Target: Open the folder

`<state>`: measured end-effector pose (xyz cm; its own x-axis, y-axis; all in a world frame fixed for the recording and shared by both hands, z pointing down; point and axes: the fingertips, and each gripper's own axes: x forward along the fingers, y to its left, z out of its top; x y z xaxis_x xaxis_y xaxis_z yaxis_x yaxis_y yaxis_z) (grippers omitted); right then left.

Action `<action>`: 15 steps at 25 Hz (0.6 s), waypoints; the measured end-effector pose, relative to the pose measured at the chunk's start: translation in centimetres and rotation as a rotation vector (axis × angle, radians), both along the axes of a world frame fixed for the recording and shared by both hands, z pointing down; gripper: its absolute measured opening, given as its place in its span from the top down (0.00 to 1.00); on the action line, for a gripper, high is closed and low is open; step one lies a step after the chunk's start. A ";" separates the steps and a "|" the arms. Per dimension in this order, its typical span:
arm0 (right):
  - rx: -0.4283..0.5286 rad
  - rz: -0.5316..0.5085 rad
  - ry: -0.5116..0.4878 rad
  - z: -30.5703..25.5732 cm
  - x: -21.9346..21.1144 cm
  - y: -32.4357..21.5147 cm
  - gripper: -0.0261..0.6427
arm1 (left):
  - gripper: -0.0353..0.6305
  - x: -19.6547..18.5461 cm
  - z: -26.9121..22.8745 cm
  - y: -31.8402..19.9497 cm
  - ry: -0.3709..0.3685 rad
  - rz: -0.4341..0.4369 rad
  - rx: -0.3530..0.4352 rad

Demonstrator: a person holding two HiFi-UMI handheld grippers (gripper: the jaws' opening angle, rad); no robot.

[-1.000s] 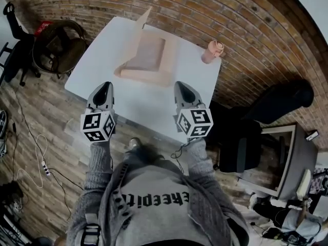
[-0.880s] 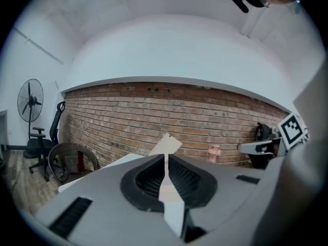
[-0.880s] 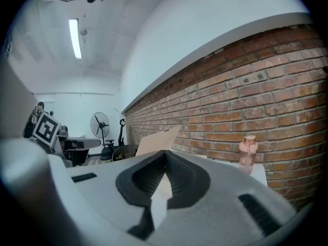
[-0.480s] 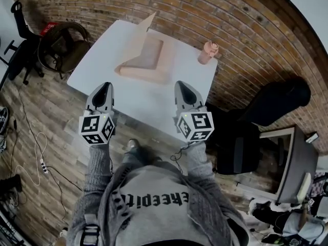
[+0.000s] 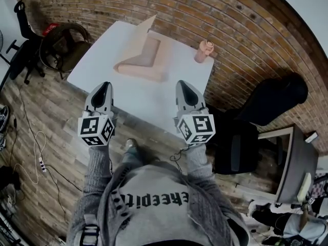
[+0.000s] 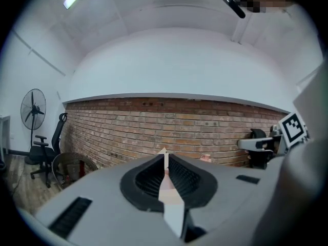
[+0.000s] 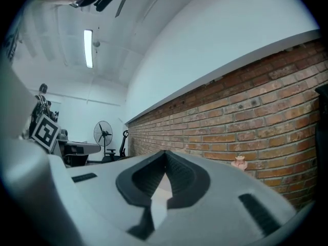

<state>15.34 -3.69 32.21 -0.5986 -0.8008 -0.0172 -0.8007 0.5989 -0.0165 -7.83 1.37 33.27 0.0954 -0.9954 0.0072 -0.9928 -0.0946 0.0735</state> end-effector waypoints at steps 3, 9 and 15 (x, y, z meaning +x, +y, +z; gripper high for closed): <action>0.013 -0.001 -0.005 -0.4 0.5 0.7 0.96 | 0.91 0.3 -0.2 0.7 -0.006 -0.010 0.011; 0.029 0.004 -0.009 -0.7 1.3 1.5 0.96 | 0.91 1.1 -0.6 1.6 -0.014 -0.008 0.030; 0.037 -0.002 -0.013 -0.8 2.2 1.9 0.96 | 0.91 2.3 -1.1 2.1 -0.021 -0.004 0.053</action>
